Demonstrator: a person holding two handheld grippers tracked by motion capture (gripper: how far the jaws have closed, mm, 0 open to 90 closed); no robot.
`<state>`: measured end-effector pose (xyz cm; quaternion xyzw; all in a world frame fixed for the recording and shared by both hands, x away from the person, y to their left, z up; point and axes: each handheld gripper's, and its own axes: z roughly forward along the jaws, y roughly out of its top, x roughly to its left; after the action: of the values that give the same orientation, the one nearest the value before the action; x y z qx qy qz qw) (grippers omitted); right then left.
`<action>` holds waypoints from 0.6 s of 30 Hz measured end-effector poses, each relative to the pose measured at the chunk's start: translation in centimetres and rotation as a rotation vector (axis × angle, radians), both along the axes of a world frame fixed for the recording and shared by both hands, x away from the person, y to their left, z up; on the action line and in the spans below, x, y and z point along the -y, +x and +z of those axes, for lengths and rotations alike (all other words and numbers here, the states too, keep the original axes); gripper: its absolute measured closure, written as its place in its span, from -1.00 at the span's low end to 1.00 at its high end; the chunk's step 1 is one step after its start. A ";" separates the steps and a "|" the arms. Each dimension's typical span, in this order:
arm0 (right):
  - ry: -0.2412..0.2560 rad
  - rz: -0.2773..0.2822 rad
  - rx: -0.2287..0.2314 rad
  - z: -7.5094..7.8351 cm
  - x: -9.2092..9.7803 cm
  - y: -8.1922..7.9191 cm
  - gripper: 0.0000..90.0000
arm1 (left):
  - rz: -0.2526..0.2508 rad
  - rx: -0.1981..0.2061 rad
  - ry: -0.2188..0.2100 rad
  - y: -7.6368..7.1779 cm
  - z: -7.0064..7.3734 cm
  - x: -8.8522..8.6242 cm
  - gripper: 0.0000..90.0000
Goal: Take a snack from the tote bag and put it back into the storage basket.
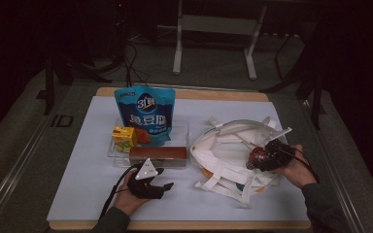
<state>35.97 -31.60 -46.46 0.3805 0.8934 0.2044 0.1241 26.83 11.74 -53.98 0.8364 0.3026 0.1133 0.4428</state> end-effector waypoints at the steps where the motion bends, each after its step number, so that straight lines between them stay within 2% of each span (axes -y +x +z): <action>1: -0.002 0.002 0.000 0.0 0.0 0.0 -0.47 | 0.000 0.000 0.000 0.0 0.0 0.0 -0.23; 18: 0.006 -0.002 -0.027 -0.6 -0.1 0.5 -0.45 | -0.001 0.000 0.001 0.0 0.0 0.0 -0.23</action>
<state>36.47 -31.46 -47.09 0.3845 0.8939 0.2019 0.1110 26.83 11.72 -53.98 0.8369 0.3020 0.1132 0.4423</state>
